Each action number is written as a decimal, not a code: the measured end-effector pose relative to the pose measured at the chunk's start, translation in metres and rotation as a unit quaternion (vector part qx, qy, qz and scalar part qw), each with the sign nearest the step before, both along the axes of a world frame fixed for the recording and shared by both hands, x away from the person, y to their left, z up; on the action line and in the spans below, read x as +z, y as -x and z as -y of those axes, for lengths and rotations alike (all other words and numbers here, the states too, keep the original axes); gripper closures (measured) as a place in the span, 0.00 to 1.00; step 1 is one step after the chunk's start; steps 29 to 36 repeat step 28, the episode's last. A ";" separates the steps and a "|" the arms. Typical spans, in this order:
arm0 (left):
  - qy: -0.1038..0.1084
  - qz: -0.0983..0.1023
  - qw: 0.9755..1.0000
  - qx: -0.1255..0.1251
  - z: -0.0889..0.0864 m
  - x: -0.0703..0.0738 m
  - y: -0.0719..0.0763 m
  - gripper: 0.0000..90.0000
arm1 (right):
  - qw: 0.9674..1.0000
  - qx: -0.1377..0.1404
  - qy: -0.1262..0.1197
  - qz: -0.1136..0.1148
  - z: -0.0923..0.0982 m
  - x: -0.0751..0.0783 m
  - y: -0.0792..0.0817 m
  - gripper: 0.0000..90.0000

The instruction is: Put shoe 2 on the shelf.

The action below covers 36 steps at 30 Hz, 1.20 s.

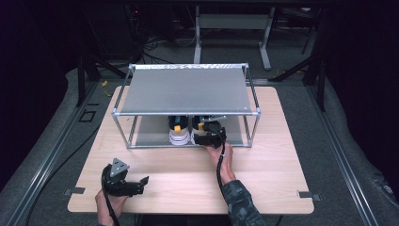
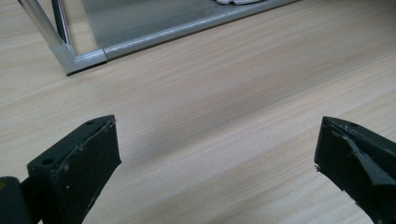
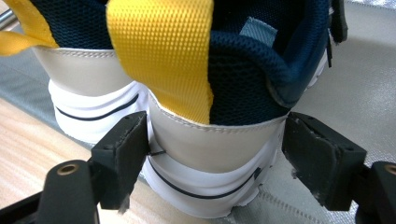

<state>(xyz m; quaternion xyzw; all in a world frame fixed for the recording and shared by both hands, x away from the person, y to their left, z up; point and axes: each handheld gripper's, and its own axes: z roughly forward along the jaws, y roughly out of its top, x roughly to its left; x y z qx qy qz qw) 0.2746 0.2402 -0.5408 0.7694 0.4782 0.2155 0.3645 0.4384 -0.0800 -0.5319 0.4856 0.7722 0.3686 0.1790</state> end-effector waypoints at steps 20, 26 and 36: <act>-0.001 -0.001 1.000 0.008 -0.007 0.003 0.000 0.00 | 0.998 0.057 0.033 -0.015 0.030 0.017 0.052 0.09; 0.000 -0.002 1.000 0.006 -0.004 0.002 -0.001 0.00 | 0.997 0.059 0.041 -0.023 0.062 0.018 0.081 0.07; -0.001 -0.004 1.000 0.005 -0.004 0.001 -0.002 0.00 | 0.997 0.066 0.032 -0.023 0.068 0.017 0.085 0.07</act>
